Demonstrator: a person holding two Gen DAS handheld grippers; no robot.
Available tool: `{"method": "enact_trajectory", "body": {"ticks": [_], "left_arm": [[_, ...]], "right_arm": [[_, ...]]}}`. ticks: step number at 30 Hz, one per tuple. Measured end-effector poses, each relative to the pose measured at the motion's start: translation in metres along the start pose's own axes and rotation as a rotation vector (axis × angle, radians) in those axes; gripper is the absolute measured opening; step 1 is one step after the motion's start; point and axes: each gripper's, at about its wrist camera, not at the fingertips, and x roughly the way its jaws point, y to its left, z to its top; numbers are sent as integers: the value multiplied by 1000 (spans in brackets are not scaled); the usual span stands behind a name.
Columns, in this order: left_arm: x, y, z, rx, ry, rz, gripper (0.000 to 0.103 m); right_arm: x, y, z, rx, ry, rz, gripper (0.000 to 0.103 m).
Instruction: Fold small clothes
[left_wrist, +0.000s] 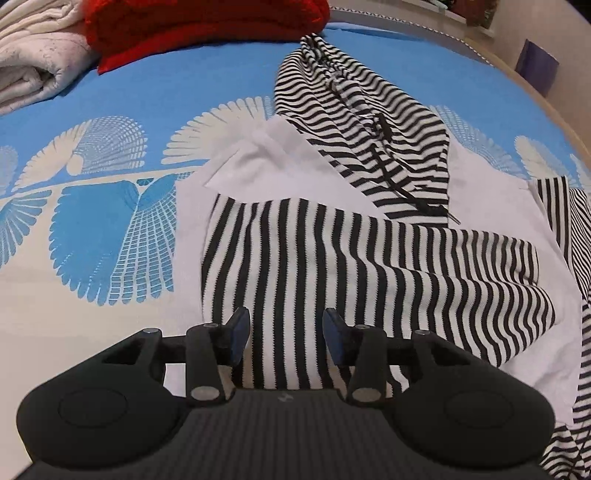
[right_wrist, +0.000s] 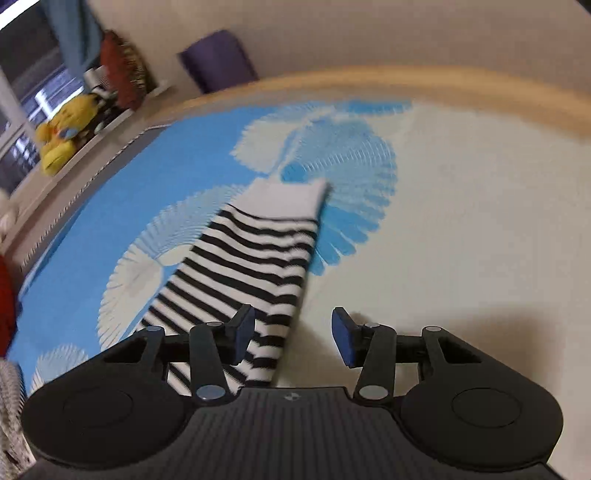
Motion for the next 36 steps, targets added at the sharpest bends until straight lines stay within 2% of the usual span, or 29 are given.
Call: {"method": "enact_trajectory", "body": {"ticks": [2, 4, 7, 10, 12, 16, 19, 21, 23, 24, 26, 27, 28, 29, 31, 32, 34, 36], "left_arm": [[1, -2, -1, 11, -1, -1, 48], [1, -1, 0, 9, -1, -3, 48], [-1, 2, 0, 1, -7, -6, 48], [-2, 5, 0, -3, -10, -6, 48], [-4, 9, 1, -11, -12, -8, 48], [-10, 25, 3, -47, -15, 7, 48], [-16, 45, 4, -103, -13, 25, 48], [-21, 60, 4, -148, -16, 25, 48], [-27, 75, 6, -191, -25, 20, 48], [-30, 81, 6, -208, -30, 18, 48], [-38, 94, 5, -232, -41, 15, 48], [-40, 99, 5, -240, -44, 13, 48], [-43, 104, 4, -251, -48, 10, 48], [-45, 109, 3, -262, -51, 7, 48], [-50, 117, 1, -289, -52, -5, 48], [-51, 119, 0, -298, -51, -12, 48], [-53, 121, -2, -303, -49, -25, 48], [-54, 119, -3, -294, -49, -32, 48]], "right_arm": [[14, -4, -2, 19, 1, 30, 50], [22, 5, -2, -32, -27, 33, 50], [29, 6, 2, 7, -41, 79, 49], [28, 7, 3, 48, -70, 43, 5], [19, 10, 3, 51, -112, 16, 5], [-14, 53, 5, -116, -241, -62, 5], [-59, 112, -7, -323, -338, -48, 5], [-98, 160, -33, -487, -386, 60, 2], [-141, 207, -72, -661, -407, 242, 2], [-167, 230, -100, -766, -399, 371, 2], [-209, 259, -153, -918, -334, 618, 2], [-226, 270, -182, -985, -248, 745, 2], [-237, 279, -212, -1042, -122, 849, 2], [-246, 285, -242, -1089, 0, 918, 2], [-255, 289, -289, -1184, 196, 948, 6], [-256, 288, -308, -1232, 277, 920, 8], [-258, 283, -328, -1280, 312, 827, 9], [-252, 273, -321, -1218, 288, 747, 9]]}}
